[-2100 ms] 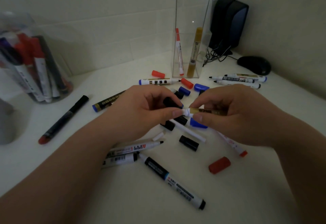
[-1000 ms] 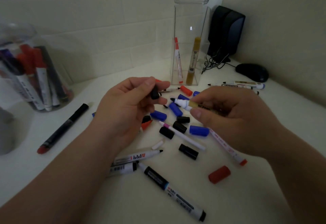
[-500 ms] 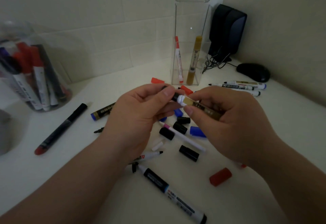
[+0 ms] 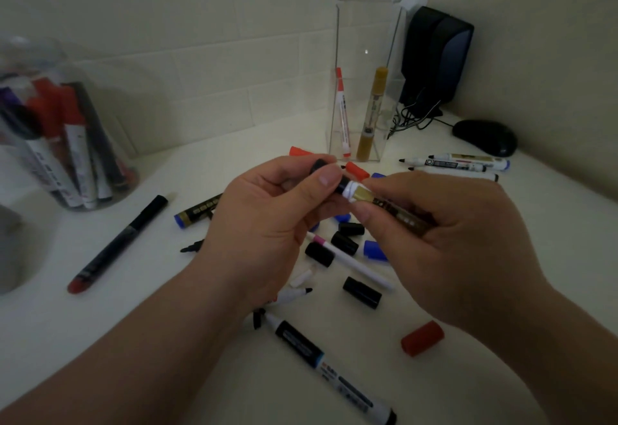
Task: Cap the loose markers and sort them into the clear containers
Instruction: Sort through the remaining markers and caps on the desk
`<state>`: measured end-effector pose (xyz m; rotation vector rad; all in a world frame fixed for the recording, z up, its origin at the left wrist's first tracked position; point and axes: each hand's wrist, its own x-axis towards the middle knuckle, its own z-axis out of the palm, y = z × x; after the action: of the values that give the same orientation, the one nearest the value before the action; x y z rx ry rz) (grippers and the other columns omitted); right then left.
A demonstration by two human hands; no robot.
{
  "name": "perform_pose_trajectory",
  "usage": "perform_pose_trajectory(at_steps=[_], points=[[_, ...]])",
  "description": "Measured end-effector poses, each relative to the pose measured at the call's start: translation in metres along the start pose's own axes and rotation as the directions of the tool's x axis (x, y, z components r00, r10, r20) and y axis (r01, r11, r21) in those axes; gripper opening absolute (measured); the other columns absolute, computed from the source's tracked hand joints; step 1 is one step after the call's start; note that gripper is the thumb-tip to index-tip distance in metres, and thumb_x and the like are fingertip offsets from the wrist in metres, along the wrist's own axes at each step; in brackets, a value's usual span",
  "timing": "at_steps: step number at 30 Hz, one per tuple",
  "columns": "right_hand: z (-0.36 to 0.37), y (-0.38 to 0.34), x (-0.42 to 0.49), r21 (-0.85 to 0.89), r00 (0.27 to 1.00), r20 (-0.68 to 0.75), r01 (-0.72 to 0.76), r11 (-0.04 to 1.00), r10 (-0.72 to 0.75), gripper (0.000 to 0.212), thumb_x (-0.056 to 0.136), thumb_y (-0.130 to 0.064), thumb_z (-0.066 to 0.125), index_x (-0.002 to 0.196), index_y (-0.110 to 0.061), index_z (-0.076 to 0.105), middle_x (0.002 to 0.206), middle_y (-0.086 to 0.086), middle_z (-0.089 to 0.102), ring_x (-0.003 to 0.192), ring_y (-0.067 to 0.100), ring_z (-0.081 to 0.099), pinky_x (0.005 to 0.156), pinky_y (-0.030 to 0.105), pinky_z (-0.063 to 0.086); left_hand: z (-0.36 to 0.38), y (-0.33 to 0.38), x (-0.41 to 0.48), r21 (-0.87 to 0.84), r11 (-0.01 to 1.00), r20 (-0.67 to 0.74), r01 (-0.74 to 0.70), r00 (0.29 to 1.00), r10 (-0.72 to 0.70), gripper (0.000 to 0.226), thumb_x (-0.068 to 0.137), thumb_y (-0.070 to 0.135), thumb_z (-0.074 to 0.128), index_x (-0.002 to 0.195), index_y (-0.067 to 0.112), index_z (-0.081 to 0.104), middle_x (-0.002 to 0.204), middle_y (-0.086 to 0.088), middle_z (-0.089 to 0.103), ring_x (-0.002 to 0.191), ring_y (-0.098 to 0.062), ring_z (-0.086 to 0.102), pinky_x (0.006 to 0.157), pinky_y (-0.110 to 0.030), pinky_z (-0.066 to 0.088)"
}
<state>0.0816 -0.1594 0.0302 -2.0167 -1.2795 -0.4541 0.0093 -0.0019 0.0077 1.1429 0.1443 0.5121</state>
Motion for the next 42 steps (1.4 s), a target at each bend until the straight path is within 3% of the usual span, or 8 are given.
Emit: perform_pose_trajectory(at_steps=[3,6,13,26,31,35,39,42], points=[[-0.001,-0.007,0.005,0.281,0.943,0.193,-0.320,0.905,0.273,0.024,0.085,-0.052,0.051,0.088,-0.035,0.067,0.055,-0.004,0.061,0.049,0.013,0.055,0.046,0.020,0.047,-0.004,0.001,0.002,0.061,0.998,0.029,0.012,0.999,-0.014,0.018,0.074,0.021,0.069,0.088,0.017,0.080,0.092,-0.008,0.078,0.086,-0.022,0.074,0.075,-0.028,0.058],[0.003,0.000,0.009,0.345,0.861,0.355,-0.482,0.806,0.363,0.022,0.087,-0.047,0.053,0.087,-0.029,0.065,0.060,-0.003,0.065,0.042,0.006,0.049,0.044,0.017,0.044,-0.005,0.002,0.003,0.196,0.980,0.020,0.017,1.000,-0.021,0.017,0.074,0.029,0.071,0.087,0.026,0.081,0.091,-0.006,0.078,0.085,-0.022,0.073,0.079,-0.033,0.058],[0.000,0.028,0.010,0.003,0.814,0.449,-0.414,0.910,0.368,0.010,0.085,-0.041,0.067,0.086,-0.035,0.059,0.076,-0.011,0.066,0.074,-0.001,0.062,0.065,0.016,0.049,-0.021,0.016,0.016,0.113,0.993,-0.360,0.028,0.933,0.015,0.004,0.092,0.017,0.069,0.091,0.012,0.069,0.087,-0.005,0.077,0.077,-0.014,0.068,0.077,-0.027,0.057],[0.013,0.021,0.008,-0.253,0.782,0.452,-0.349,0.903,0.429,0.027,0.076,-0.043,0.080,0.083,-0.036,0.055,0.079,-0.012,0.060,0.070,0.009,0.058,0.058,0.024,0.044,-0.059,0.032,0.031,0.240,0.959,-0.334,-0.153,0.914,0.230,0.022,0.082,-0.002,0.077,0.093,0.009,0.062,0.081,-0.006,0.071,0.077,-0.020,0.070,0.073,-0.029,0.056],[0.016,0.009,0.008,-0.305,0.777,0.483,-0.283,0.909,0.404,0.026,0.076,-0.050,0.074,0.080,-0.037,0.051,0.075,-0.011,0.057,0.065,0.008,0.056,0.054,0.023,0.040,-0.079,0.057,0.028,0.742,0.632,-0.160,-0.226,0.855,0.493,0.020,0.086,0.022,0.075,0.100,0.016,0.063,0.086,-0.003,0.070,0.079,-0.019,0.071,0.072,-0.034,0.060],[0.007,-0.029,0.004,-0.227,0.872,0.452,-0.090,0.970,0.187,0.032,0.076,-0.065,0.056,0.070,-0.034,0.050,0.058,-0.011,0.049,0.049,0.006,0.046,0.047,0.020,0.035,-0.080,0.059,0.025,0.868,0.460,-0.036,-0.188,0.899,0.436,0.016,0.084,0.028,0.075,0.098,0.022,0.069,0.093,0.006,0.072,0.086,-0.007,0.070,0.081,-0.032,0.059],[0.016,-0.070,-0.006,-0.330,0.511,0.822,0.068,0.942,0.251,0.055,0.075,-0.087,0.035,0.094,-0.038,0.051,0.079,-0.014,0.051,0.072,-0.001,0.047,0.068,0.021,0.046,-0.066,0.046,0.021,0.769,0.616,-0.009,-0.173,0.959,0.282,0.017,0.077,0.015,0.081,0.090,0.022,0.072,0.090,0.004,0.076,0.086,-0.009,0.073,0.087,-0.035,0.059],[0.025,-0.071,-0.008,-0.345,0.448,0.855,0.119,0.931,0.260,0.038,0.090,-0.070,0.040,0.094,-0.034,0.052,0.087,-0.012,0.052,0.080,0.002,0.048,0.083,0.030,0.051,-0.057,0.038,0.019,0.703,0.694,0.012,-0.156,0.978,0.207,0.022,0.077,0.012,0.084,0.092,0.024,0.073,0.091,0.004,0.077,0.088,-0.011,0.073,0.088,-0.036,0.059]])
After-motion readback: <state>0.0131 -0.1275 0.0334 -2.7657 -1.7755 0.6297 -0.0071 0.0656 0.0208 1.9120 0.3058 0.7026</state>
